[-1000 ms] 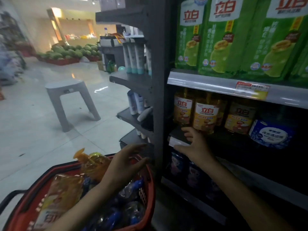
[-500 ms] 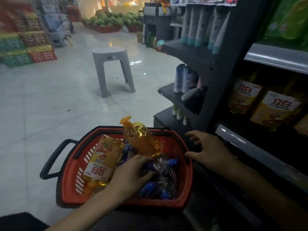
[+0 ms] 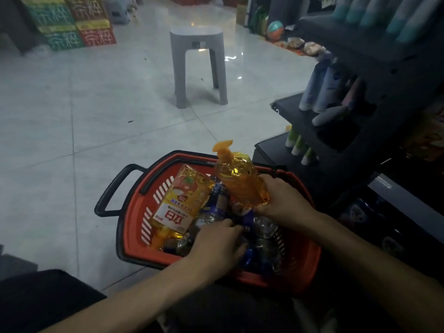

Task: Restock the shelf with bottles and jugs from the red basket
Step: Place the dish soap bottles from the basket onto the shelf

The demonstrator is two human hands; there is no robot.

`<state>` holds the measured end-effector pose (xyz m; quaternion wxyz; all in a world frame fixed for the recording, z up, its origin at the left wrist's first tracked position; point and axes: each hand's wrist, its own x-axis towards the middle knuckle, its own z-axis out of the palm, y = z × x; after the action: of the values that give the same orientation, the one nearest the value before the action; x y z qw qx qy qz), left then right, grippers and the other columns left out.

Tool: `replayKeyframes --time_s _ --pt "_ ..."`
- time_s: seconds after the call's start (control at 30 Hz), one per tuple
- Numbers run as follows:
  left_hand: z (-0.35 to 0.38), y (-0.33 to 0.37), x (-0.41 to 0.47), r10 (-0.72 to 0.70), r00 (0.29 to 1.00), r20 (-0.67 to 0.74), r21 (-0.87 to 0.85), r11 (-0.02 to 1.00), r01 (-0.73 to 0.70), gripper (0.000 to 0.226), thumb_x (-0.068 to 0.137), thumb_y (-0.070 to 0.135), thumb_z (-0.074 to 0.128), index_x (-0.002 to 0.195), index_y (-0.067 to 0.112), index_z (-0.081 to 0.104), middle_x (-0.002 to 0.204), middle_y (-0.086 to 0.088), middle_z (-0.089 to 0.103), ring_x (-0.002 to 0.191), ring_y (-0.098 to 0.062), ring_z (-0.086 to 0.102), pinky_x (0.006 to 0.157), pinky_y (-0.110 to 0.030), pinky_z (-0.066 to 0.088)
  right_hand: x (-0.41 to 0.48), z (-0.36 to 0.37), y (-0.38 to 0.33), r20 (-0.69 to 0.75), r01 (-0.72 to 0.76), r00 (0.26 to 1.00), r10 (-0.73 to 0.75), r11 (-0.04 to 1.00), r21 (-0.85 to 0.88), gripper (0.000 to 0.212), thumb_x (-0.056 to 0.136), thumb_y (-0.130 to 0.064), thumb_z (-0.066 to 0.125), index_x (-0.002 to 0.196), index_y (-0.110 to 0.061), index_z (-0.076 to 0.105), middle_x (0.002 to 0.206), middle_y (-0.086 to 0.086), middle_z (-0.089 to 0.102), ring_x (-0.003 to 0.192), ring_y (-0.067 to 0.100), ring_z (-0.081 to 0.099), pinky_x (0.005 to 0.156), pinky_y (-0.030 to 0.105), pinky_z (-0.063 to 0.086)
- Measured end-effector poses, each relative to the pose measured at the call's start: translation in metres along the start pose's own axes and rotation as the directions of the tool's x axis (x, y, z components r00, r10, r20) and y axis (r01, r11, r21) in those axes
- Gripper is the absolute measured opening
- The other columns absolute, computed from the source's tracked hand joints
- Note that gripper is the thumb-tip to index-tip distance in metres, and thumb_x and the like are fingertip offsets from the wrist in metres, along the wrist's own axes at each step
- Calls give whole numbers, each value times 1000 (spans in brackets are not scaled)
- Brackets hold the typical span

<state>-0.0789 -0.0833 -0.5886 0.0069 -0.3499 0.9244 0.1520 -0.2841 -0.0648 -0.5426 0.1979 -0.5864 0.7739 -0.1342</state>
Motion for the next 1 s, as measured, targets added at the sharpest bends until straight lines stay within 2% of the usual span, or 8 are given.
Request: replayKeyframes --time_s 0.1,0.3,0.43,0.57,0.7,0.8,0.9,1.0 --pt "9 -7 -4 42 999 33 4 999 -42 38 102 48 52 127 24 66 119 -1 63 108 -23 63 87 -40 53 18 10 -3 -56 -50 997 51 998 23 89 75 -46 83 148 -32 35 130 5 54 117 27 58 97 43 51" --pt "18 -15 -11 43 992 119 82 995 -53 40 107 46 42 122 18 66 120 -6 58 106 -29 61 90 -43 46 43 25 -9 -163 -44 985 54 997 61 90 69 -64 81 141 -30 39 129 2 53 113 22 57 92 42 52" --pt "16 -15 -12 45 991 123 68 996 -54 40 107 44 43 126 17 66 122 -6 57 108 -29 61 92 -43 46 55 33 -16 -236 -61 967 97 986 155 91 59 -72 83 127 -27 44 117 -1 53 103 18 58 85 41 55" --pt "16 -16 -12 68 988 136 59 995 -76 39 107 44 44 127 17 65 123 -6 56 107 -28 61 92 -45 48 64 32 -20 -243 -65 963 119 973 221 88 54 -74 84 113 -26 40 108 -4 59 94 17 62 76 37 55" --pt "11 -20 -8 87 983 161 88 991 -102 37 106 43 46 126 18 65 121 -5 56 104 -27 63 85 -42 52 68 31 -27 -272 -15 960 69 980 198 92 54 -77 78 124 -32 40 112 -2 66 99 21 64 82 40 56" --pt "7 -22 -6 84 982 169 103 989 -103 35 105 42 47 126 19 64 123 -5 58 105 -27 64 86 -43 54 70 33 -35 -269 -42 956 118 962 271 83 54 -69 84 119 -29 50 108 -6 67 98 18 64 80 37 55" --pt "4 -26 -4 72 984 165 102 991 -89 36 105 43 47 126 20 65 125 -4 59 108 -27 64 88 -43 56 71 31 -38 -271 -70 949 159 948 309 77 55 -52 95 112 -25 52 102 -7 63 94 16 63 71 30 48" --pt "2 -31 -1 52 983 176 77 995 -66 36 103 42 50 129 22 64 127 -2 60 110 -26 65 90 -44 57 64 27 -40 -295 -60 942 162 944 325 76 52 -47 98 109 -22 53 99 -7 62 90 14 61 69 27 45"
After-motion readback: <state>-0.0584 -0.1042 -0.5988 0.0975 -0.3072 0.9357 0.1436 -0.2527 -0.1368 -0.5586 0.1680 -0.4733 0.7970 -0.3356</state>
